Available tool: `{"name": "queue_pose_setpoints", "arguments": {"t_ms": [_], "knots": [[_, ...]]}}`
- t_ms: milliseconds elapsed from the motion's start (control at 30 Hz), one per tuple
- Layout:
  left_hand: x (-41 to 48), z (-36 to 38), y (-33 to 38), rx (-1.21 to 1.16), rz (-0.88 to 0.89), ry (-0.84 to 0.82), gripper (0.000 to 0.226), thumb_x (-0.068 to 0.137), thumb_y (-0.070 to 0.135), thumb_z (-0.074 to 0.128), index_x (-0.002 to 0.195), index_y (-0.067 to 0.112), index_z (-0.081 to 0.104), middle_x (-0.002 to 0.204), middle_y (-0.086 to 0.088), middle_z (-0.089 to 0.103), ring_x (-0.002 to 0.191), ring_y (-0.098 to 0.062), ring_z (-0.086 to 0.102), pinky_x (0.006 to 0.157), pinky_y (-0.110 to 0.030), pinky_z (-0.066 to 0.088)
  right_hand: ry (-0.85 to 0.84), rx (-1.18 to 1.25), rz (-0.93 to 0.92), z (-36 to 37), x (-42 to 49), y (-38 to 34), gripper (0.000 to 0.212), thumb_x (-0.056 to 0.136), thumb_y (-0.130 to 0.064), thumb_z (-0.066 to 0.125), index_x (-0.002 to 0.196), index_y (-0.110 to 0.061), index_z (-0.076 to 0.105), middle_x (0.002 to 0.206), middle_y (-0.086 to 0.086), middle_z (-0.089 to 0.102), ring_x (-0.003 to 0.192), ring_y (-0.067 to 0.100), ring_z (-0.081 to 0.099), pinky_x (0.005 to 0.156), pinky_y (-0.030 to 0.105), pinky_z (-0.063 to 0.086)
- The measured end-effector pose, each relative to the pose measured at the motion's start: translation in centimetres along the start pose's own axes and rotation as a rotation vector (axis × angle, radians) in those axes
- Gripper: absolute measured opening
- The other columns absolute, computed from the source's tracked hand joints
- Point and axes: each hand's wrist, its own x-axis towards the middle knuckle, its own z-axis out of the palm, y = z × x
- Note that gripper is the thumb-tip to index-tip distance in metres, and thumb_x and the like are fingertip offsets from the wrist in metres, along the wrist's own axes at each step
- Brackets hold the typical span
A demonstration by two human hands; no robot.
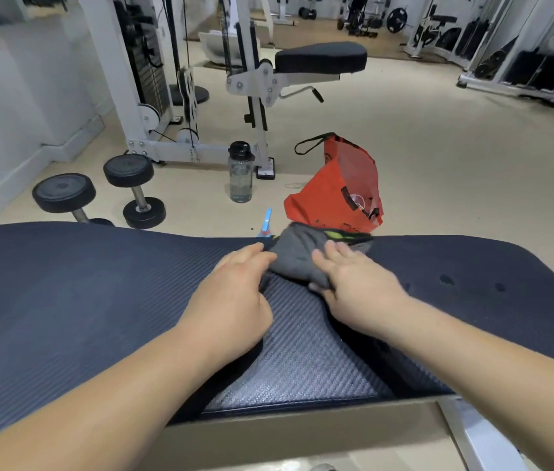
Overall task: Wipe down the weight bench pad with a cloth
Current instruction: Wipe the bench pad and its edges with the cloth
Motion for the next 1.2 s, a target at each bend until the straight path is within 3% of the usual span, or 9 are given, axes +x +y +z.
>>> {"name": "queue_pose_setpoints", "arguments": {"t_ms": [167,233,300,367,467,533,700,933,1200], "knots": [[0.6,-1.1,0.0,0.051,0.209,-0.126,0.075,0.073,0.032,0.034,0.146,0.032,0.05,0.16,0.009,0.038,0.152,-0.013,0.026,0.126,-0.03,0.014,-0.076,0.127,-0.373,-0.3,-2.1,-0.5,0.062,0.102,-0.044,0.042,0.16,-0.024,0.035,0.172,0.0,0.02,0.16,0.018,0.012,0.13,0.042,0.012],[0.5,-0.7,1.0,0.081,0.324,-0.233,0.069,0.08,0.034,0.041,0.149,0.033,0.045,0.16,0.013,0.037,0.152,-0.009,0.024,0.126,-0.027,0.01,-0.098,0.113,-0.322,-0.8,-2.6,1.9,0.074,0.09,-0.054,0.018,0.16,-0.035,0.031,0.172,-0.013,0.012,0.159,0.007,0.005,0.13,0.041,0.008],[0.5,0.4,1.8,0.12,0.312,-0.303,0.068,0.089,0.043,0.054,0.154,0.032,0.036,0.162,0.014,0.033,0.152,-0.006,0.022,0.122,-0.019,0.008,-0.095,0.103,-0.204,-0.9,-3.0,3.7,0.073,0.091,-0.058,0.018,0.161,-0.039,0.024,0.172,-0.014,0.007,0.159,0.005,0.001,0.13,0.041,0.006],[1.1,2.0,2.3,0.233,0.285,-0.315,0.073,0.088,0.061,0.054,0.152,0.03,0.039,0.159,0.011,0.038,0.149,-0.011,0.03,0.122,-0.026,0.024,-0.103,0.127,-0.162,-0.6,-3.2,4.0,0.065,0.103,-0.052,0.039,0.163,-0.034,0.021,0.174,-0.007,0.005,0.16,0.01,-0.002,0.13,0.043,0.007],[2.4,3.4,3.1,0.396,0.309,-0.185,0.051,0.092,0.059,0.046,0.135,0.033,0.051,0.129,0.011,0.054,0.124,-0.019,0.049,0.097,-0.039,0.05,-0.193,0.252,-0.172,-1.4,-4.6,3.8,0.077,0.102,-0.047,0.054,0.165,-0.024,0.015,0.173,-0.004,-0.001,0.159,0.011,-0.008,0.13,0.039,-0.001],[3.2,3.8,3.1,0.42,0.324,-0.15,0.043,0.095,0.05,0.043,0.136,0.037,0.049,0.123,0.009,0.054,0.116,-0.023,0.051,0.087,-0.04,0.053,-0.175,0.432,-0.089,-3.0,-5.5,4.4,0.076,0.099,-0.04,0.063,0.163,-0.022,0.026,0.172,-0.009,0.01,0.158,0.005,0.0,0.129,0.032,-0.003],[4.3,3.4,3.3,0.459,0.169,-0.124,0.026,0.097,0.036,0.045,0.118,0.026,0.055,0.12,0.0,0.056,0.109,-0.029,0.052,0.082,-0.043,0.054,0.151,0.548,0.301,-4.9,-8.2,7.0,0.039,0.104,-0.031,0.05,0.14,-0.022,0.062,0.148,-0.007,0.06,0.139,0.011,0.05,0.103,0.017,0.03],[-0.9,5.5,8.3,0.384,0.351,-0.342,0.022,0.099,0.032,0.043,0.118,0.02,0.045,0.119,-0.006,0.055,0.11,-0.032,0.059,0.07,-0.04,0.043,0.084,0.399,0.481,-4.7,-13.8,9.1,0.042,0.102,-0.032,0.051,0.14,-0.021,0.062,0.146,-0.005,0.061,0.138,0.015,0.052,0.113,0.028,0.039],[2.9,4.9,6.4,0.39,0.025,-0.185,0.027,0.097,0.036,0.046,0.113,0.019,0.059,0.117,-0.009,0.058,0.112,-0.034,0.06,0.082,-0.042,0.051,0.172,0.386,0.446,-2.8,-11.4,11.6,0.031,0.098,-0.036,0.055,0.12,-0.026,0.074,0.111,-0.009,0.065,0.113,0.018,0.063,0.096,0.038,0.053]]}}
